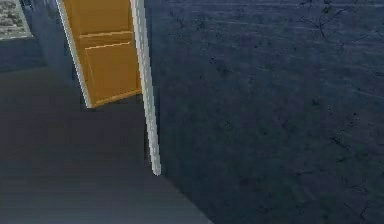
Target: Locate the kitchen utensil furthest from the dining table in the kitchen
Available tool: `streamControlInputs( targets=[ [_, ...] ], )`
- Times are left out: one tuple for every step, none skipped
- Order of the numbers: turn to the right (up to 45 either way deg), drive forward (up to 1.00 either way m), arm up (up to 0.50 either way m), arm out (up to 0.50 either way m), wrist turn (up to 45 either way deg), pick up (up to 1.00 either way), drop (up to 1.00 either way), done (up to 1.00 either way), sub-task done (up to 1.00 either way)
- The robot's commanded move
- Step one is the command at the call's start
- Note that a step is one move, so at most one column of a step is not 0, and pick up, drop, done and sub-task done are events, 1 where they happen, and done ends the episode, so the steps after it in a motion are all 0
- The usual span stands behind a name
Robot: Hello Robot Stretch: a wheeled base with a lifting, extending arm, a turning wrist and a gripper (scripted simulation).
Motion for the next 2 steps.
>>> streamControlInputs(
  targets=[
    [-42.0,0.00,0.00,0.00,0.0,0.00,0.00,0.00,0.00],
    [0.0,1.00,0.00,0.00,0.0,0.00,0.00,0.00,0.00]
  ],
)
